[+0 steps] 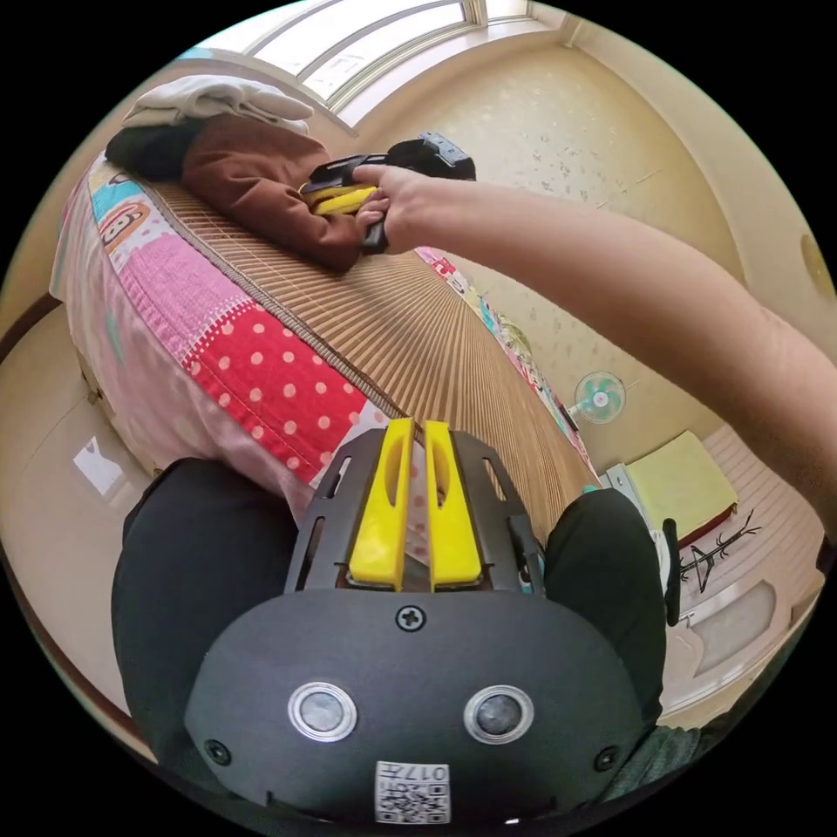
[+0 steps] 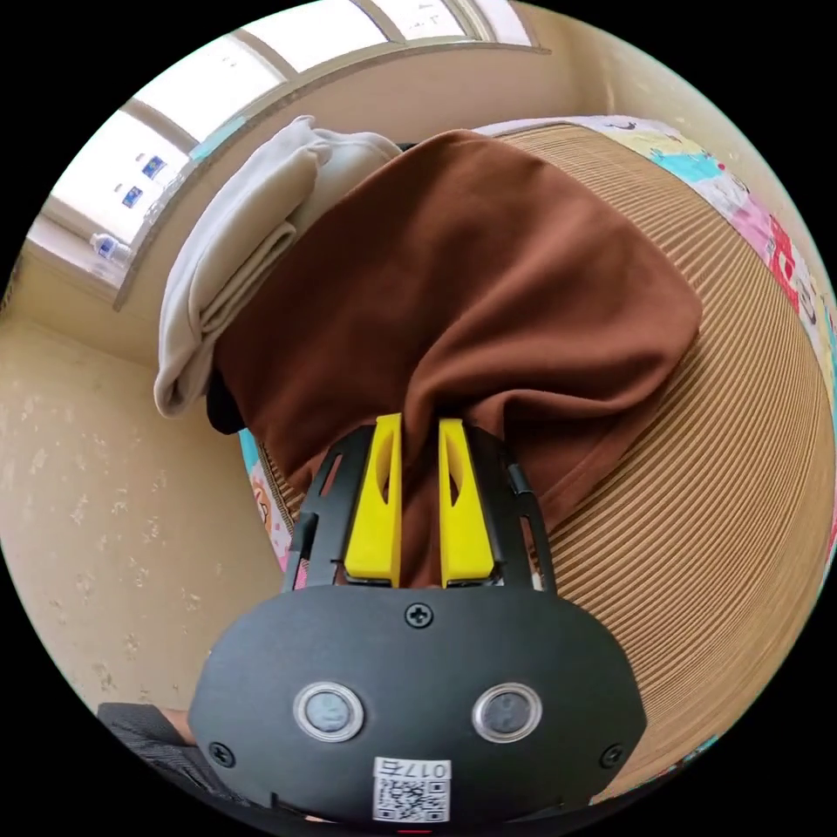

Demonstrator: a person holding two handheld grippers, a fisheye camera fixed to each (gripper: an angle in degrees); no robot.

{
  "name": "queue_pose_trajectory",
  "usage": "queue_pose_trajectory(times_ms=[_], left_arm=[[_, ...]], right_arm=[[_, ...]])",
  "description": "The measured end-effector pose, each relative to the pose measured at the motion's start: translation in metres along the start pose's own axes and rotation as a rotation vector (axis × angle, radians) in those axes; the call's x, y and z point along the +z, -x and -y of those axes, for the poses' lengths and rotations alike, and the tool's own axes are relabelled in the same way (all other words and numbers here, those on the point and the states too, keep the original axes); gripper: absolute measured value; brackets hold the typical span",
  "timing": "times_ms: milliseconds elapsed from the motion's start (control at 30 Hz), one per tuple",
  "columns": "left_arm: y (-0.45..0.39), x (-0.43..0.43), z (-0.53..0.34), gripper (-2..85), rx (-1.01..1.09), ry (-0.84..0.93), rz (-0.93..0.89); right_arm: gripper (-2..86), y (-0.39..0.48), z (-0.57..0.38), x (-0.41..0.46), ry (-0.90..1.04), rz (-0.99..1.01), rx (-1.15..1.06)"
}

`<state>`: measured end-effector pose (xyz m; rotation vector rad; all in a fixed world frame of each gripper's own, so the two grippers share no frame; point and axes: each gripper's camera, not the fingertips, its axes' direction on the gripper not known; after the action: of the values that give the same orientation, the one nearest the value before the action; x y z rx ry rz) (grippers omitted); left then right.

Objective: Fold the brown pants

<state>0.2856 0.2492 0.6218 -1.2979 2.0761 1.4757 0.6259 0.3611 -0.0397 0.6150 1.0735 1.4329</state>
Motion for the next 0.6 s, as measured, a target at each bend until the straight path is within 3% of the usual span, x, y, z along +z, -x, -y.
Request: queue_pose_trajectory(times_ms=[100,167,233,367,433,500,600], left_arm=[[0.007,-0.001,-0.004,2.2,-0.023,-0.005,-0.016],[0.008,-0.001,-0.007,2.7,-0.022,-0.008,-0.01],[0.007,-0.001,-0.012,3.4,-0.015,-0.014,0.004],[0.004,0.003,-0.021,4.2,0.013,-0.014,0.032],[0.003,0.004,-0.026,4.2,0.03,-0.007,0.04],[0.002,0.008,-0.034,4.5,0.066,0.008,0.037],[-0.002,0.013,-0.042,3.9,0.127,0.036,0.056]], right_arm=[[5.3,-0.009,-0.031,-0.046,-0.059,0.095,0.008],[2.7,0.003,-0.061,-0.073,-0.085,-0.03,-0.097],[1.4,0.024,-0.106,-0.083,-0.078,-0.292,-0.236],[0.7,0.03,-0.122,-0.136,0.022,-0.351,-0.215],[0.5,0.023,-0.127,-0.22,0.005,-0.281,-0.1],[0.4,0.023,-0.149,-0.303,-0.1,-0.197,-0.122],[0.4,0.017,-0.211,-0.455,-0.266,-0.266,-0.15]])
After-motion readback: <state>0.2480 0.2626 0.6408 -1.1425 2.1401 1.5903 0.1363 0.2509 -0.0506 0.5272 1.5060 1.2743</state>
